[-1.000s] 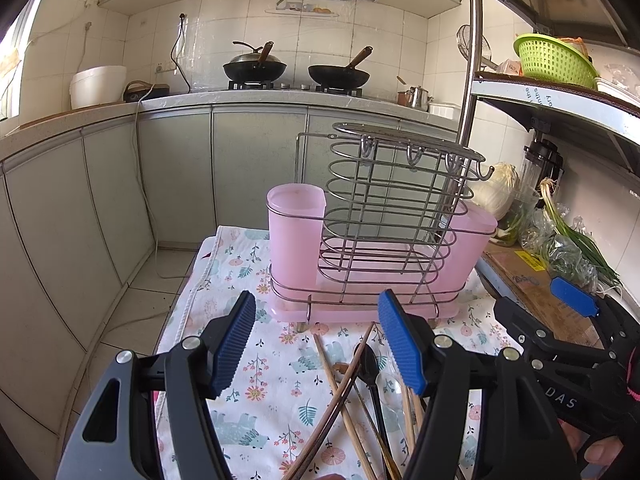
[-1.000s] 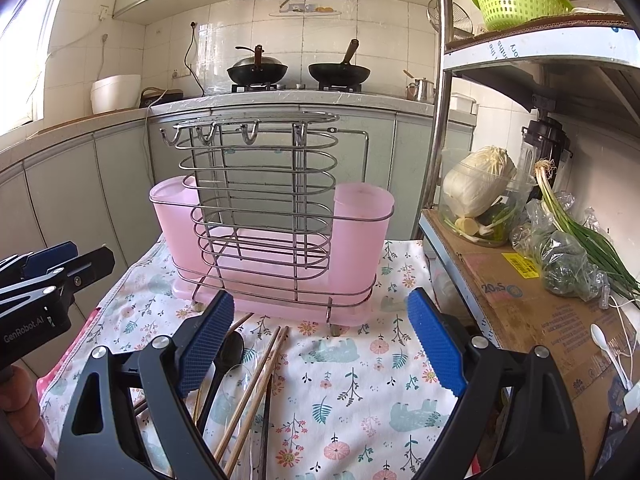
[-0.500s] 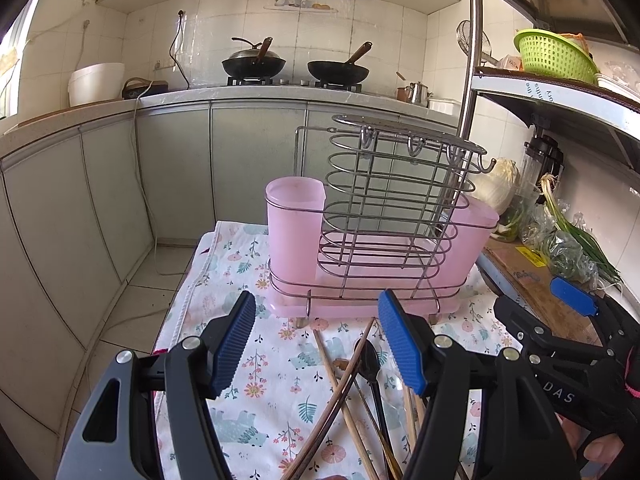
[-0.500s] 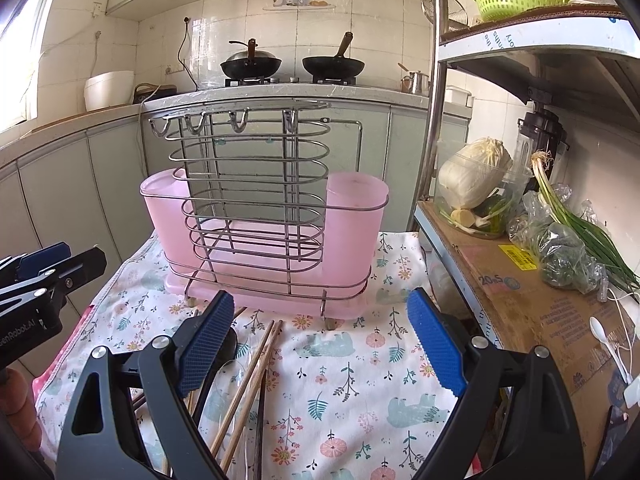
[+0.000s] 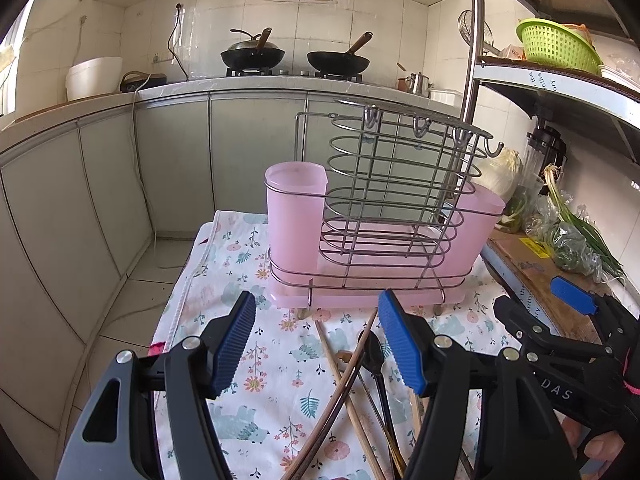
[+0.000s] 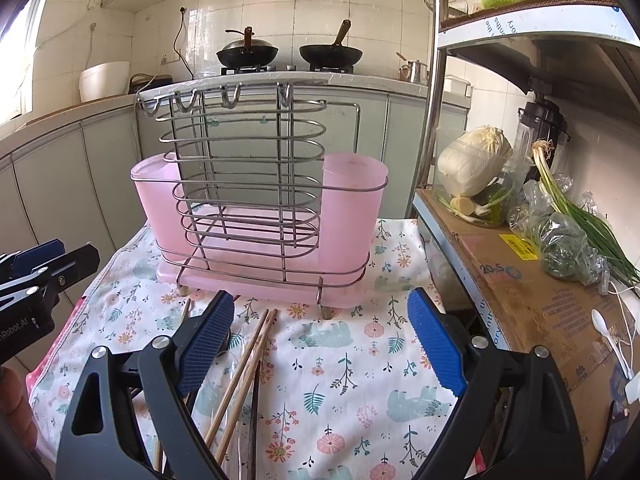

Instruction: Organize utensils

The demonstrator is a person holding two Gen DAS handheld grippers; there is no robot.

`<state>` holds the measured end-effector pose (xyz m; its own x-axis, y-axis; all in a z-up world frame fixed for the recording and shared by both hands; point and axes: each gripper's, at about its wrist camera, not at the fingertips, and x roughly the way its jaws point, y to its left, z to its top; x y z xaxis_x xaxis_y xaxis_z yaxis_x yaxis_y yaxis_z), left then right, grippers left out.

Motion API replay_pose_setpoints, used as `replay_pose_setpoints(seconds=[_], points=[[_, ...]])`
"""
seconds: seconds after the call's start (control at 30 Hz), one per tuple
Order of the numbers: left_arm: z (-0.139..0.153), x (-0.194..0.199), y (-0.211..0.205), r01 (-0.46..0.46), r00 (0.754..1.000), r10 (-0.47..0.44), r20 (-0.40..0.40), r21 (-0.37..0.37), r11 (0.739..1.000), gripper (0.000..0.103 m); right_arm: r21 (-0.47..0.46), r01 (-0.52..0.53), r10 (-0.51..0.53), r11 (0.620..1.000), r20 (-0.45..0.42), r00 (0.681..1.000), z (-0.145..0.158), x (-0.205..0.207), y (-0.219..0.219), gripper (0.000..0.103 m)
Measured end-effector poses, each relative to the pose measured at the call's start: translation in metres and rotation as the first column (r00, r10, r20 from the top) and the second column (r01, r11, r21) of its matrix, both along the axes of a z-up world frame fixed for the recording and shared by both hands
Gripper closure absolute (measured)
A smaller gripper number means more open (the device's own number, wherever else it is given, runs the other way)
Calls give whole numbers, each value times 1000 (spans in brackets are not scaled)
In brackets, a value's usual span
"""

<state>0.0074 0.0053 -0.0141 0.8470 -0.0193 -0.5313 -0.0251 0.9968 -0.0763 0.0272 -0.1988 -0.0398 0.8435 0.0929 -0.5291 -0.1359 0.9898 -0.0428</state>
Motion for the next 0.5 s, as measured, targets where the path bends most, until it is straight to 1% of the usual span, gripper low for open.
replay_pose_setpoints(seconds=[0.33,0.43,0.5], points=[[-20,11,14,5,998,-5,-70,1,1000,40,10,0,1,1000,-58,998,-15,9,-4,14],[-27,15,18,37,995,-36,-97,1,999,46,22,-17,19,1000,-90,996,-20,12,-4,14],[-31,17,18,75,991,-73,-116,7,997,52,28,-29,32,999,-109,994,-23,13,-4,14]])
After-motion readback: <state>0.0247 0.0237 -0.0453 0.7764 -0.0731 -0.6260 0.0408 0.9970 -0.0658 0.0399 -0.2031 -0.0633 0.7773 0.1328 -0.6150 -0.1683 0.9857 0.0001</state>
